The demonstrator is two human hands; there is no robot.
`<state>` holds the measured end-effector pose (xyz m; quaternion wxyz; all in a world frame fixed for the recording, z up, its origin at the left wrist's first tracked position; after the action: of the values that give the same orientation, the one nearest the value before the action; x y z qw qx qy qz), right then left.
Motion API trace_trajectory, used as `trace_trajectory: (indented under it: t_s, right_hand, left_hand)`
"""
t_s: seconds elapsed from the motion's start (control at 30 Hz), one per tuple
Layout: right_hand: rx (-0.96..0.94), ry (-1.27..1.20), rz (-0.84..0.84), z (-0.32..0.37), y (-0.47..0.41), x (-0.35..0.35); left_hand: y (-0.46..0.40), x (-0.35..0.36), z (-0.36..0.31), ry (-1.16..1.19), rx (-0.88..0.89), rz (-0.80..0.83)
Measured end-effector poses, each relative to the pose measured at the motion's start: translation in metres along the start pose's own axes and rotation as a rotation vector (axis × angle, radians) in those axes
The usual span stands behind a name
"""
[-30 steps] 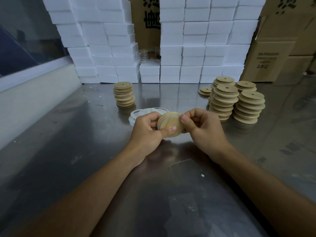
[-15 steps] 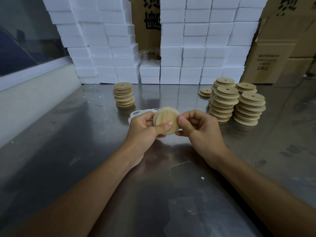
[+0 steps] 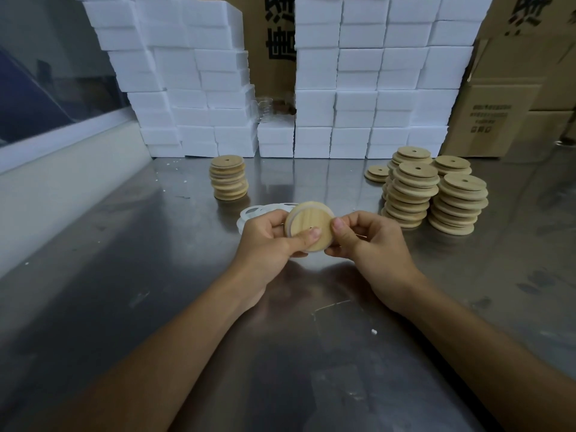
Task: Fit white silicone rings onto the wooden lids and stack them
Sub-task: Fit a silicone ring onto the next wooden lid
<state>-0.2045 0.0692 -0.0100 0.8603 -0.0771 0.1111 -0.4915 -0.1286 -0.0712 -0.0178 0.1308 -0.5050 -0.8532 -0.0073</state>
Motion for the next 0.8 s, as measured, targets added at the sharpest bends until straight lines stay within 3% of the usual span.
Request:
trace_trajectory:
  t_s: [0.3, 0.47, 0.57, 0.8]
  right_hand:
    - [-0.091, 0.205, -0.244, 0.008, 0.001, -0.015]
    - [-0.016, 0.054, -0.101, 0.004, 0.001, -0.006]
    - [0.004, 0.056, -0.11, 0.002, 0.001, -0.008]
    - [-0.302, 0.479, -0.264, 0.027, 0.011, -0.008]
  left_hand:
    - [0.0, 0.002, -0.004, -0.081, 0.065, -0.021]
    - [-0.001, -0.005, -0.004, 0.037, 0.034, -0.062]
    - [-0.001, -0.003, -0.003, -0.036, 0.046, -0.037]
    - [-0.001, 0.0, -0.001, -0.322, 0.114, -0.135]
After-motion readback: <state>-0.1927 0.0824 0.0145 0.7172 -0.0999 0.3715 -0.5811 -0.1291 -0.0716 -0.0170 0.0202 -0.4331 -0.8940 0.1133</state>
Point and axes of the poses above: each hand's wrist, its own y-axis away from the middle knuckle, its own x-axis out of the palm, z = x × y, the point moved 7 cm from there along -y, towards the middle knuckle, and after that the axes turned 9 degrees about y, right-handed, at the moved point
